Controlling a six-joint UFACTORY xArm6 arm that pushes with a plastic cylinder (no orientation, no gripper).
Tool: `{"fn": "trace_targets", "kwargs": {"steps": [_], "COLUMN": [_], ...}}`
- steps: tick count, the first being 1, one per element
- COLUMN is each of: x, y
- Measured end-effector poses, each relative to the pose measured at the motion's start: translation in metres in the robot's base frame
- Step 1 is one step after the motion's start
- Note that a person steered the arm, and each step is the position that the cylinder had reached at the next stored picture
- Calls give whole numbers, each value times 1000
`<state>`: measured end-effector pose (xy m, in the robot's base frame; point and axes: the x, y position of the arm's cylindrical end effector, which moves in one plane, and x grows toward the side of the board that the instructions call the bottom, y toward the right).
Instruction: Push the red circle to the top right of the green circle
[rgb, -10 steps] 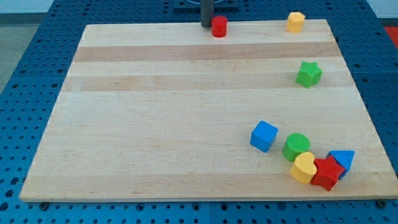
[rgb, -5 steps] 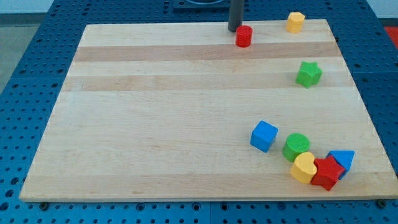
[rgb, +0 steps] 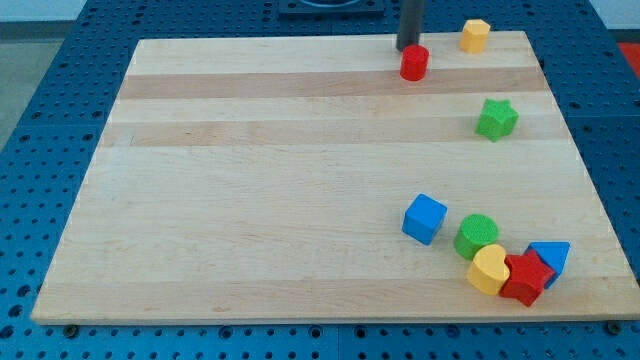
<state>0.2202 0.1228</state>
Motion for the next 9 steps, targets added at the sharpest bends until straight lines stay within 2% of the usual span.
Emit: {"fn": "trace_targets", "kwargs": {"steps": [2, 3, 5, 9], "x": [51, 62, 47, 225], "y": [14, 10, -36, -17]}}
